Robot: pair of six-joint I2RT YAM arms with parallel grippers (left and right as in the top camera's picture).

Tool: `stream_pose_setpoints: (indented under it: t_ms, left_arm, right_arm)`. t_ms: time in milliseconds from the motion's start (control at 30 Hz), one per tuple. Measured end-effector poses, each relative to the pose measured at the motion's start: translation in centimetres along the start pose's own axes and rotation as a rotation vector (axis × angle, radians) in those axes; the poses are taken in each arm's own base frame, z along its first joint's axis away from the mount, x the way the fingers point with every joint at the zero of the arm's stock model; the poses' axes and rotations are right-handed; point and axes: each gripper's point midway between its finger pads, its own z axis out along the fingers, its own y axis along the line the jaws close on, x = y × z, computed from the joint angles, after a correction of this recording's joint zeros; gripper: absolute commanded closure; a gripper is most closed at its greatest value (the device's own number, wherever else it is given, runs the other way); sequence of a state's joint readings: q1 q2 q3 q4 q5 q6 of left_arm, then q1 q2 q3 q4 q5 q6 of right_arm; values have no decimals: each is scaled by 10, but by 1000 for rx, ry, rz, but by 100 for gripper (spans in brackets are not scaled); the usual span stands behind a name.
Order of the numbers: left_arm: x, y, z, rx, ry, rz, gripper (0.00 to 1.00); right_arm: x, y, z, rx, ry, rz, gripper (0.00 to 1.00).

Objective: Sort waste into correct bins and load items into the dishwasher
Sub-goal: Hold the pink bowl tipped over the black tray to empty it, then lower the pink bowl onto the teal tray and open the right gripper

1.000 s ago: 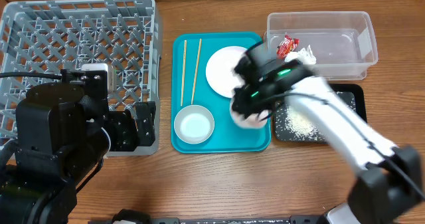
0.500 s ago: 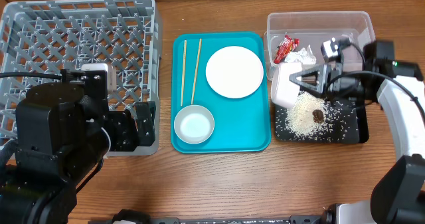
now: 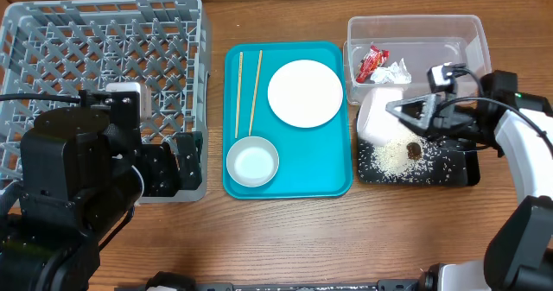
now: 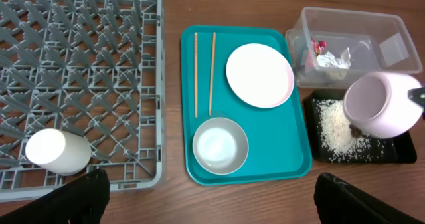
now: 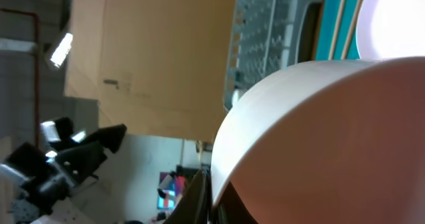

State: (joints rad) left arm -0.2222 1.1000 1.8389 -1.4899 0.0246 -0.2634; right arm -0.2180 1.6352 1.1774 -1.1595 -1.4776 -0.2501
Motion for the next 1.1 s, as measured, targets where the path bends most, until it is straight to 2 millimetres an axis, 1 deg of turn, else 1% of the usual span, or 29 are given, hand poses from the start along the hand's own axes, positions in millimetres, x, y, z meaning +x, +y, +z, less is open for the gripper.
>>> stream_pose_setpoints:
  t_ms: [67, 133, 267, 367, 433, 500, 633, 700, 800, 900, 933, 1000, 1033, 1100]
  left_arm:
    - [0, 0, 0, 0, 0, 0, 0]
    - [0, 0, 0, 0, 0, 0, 0]
    - [0, 0, 0, 0, 0, 0, 0]
    - [0, 0, 0, 0, 0, 0, 0]
    - [0, 0, 0, 0, 0, 0, 0]
    - [0, 0, 0, 0, 0, 0, 0]
    - [0, 0, 0, 0, 0, 0, 0]
    - [0, 0, 0, 0, 0, 0, 0]
    - [0, 0, 0, 0, 0, 0, 0]
    - [0, 0, 0, 0, 0, 0, 0]
    - [0, 0, 0, 0, 0, 0, 0]
    - [0, 0, 0, 0, 0, 0, 0]
    - [0, 0, 0, 0, 0, 0, 0]
    - [0, 0, 0, 0, 0, 0, 0]
  right_arm:
    - [9, -6, 16, 73, 71, -3, 96]
    - [20, -15, 36, 185, 162, -16, 96]
    - [46, -37, 78, 505, 339, -87, 96]
    - [65, -53, 104, 723, 405, -167, 96]
    - [78, -63, 116, 845, 425, -209, 96]
    - [85, -71, 125, 944, 416, -252, 96]
    - [82, -83, 142, 1068, 350, -332, 96]
    - [81, -91, 147, 1103, 336, -346, 96]
    - [81, -109, 152, 1154, 335, -344, 96]
    - [81, -133, 153, 1208, 352, -320, 96]
    - [82, -138, 152, 1220, 358, -315, 95]
    - [83, -146, 150, 1241, 369, -304, 84]
    - [83, -148, 149, 1248, 369, -303, 77]
    - [84, -148, 148, 1252, 378, -309, 73]
